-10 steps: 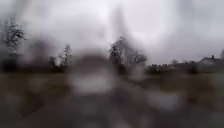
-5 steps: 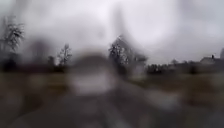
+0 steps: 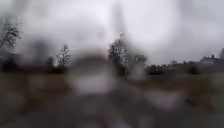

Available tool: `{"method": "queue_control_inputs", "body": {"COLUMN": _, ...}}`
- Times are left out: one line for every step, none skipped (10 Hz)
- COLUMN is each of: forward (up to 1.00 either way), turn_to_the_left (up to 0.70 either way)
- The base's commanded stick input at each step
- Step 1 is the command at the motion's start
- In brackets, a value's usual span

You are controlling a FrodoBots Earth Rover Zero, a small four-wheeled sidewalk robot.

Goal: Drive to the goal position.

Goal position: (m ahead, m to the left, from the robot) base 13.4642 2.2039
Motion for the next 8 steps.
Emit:
{"method": "queue_control_inputs", "body": {"forward": 0.85, "turn_to_the_left": 0.00}}
{"method": "queue_control_inputs", "body": {"forward": 0.85, "turn_to_the_left": 0.00}}
{"method": "queue_control_inputs", "body": {"forward": 0.85, "turn_to_the_left": 0.00}}
{"method": "queue_control_inputs", "body": {"forward": 0.85, "turn_to_the_left": 0.00}}
{"method": "queue_control_inputs", "body": {"forward": 0.85, "turn_to_the_left": 0.00}}
{"method": "queue_control_inputs", "body": {"forward": 0.85, "turn_to_the_left": 0.00}}
{"method": "queue_control_inputs", "body": {"forward": 0.85, "turn_to_the_left": 0.00}}
{"method": "queue_control_inputs", "body": {"forward": 0.85, "turn_to_the_left": 0.00}}
